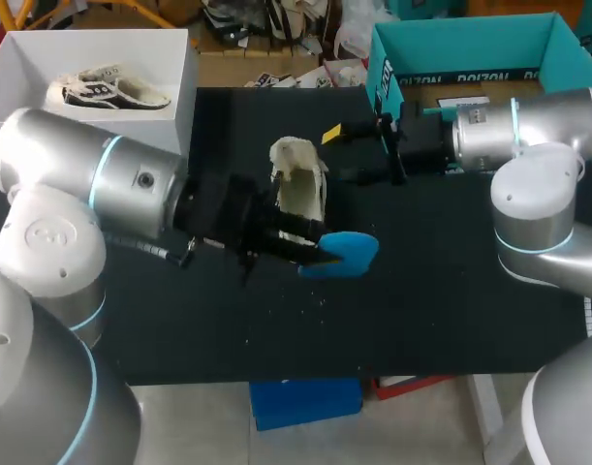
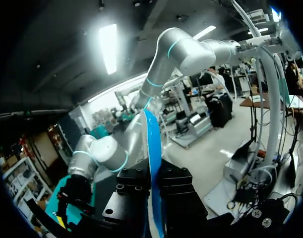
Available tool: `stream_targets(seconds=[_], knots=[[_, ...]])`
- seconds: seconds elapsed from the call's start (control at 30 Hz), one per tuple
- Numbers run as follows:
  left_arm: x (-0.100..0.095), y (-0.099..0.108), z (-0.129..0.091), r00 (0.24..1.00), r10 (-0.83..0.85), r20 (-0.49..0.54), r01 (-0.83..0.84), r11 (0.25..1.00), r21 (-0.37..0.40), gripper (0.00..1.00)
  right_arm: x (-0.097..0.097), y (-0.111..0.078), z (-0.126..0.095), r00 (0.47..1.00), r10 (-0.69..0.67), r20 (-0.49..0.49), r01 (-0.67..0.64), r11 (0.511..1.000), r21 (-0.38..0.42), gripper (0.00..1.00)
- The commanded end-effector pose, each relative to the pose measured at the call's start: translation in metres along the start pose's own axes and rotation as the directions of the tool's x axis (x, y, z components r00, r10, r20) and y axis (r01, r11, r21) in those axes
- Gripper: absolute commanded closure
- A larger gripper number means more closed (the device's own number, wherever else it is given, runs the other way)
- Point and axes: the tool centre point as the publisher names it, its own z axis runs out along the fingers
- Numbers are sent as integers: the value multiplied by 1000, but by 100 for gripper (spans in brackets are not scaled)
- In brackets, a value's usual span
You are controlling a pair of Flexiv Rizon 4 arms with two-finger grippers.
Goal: Take the shoe out of the shoebox, open the shoe tongue, remove and reinsert the insole, then place the shoe into the shoebox
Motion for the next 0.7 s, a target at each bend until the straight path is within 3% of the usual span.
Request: stream_targets(seconds=[0.03,0.33,0.37,0.43,0.53,0.57,0.7], knots=[[18,5,-6,957,288,3,-285,944,163,100,0,0,1,1000,0,0,0,1000,-1,0],[18,5,-6,957,288,3,-285,944,163,100,0,0,1,1000,0,0,0,1000,-1,0],[24,0,-4,930,366,-25,-361,925,120,100,0,0,1,1000,0,0,0,1000,-1,0],[35,3,-2,886,464,4,-460,878,130,100,0,0,1,1000,0,0,0,1000,-1,0],[49,13,-5,810,585,-31,-586,810,-8,100,0,0,1,1000,0,0,0,1000,-1,0],[53,17,-8,821,570,-29,-570,819,-56,100,0,0,1,1000,0,0,0,1000,-1,0],[53,17,-8,821,570,-29,-570,819,-56,100,0,0,1,1000,0,0,0,1000,-1,0]])
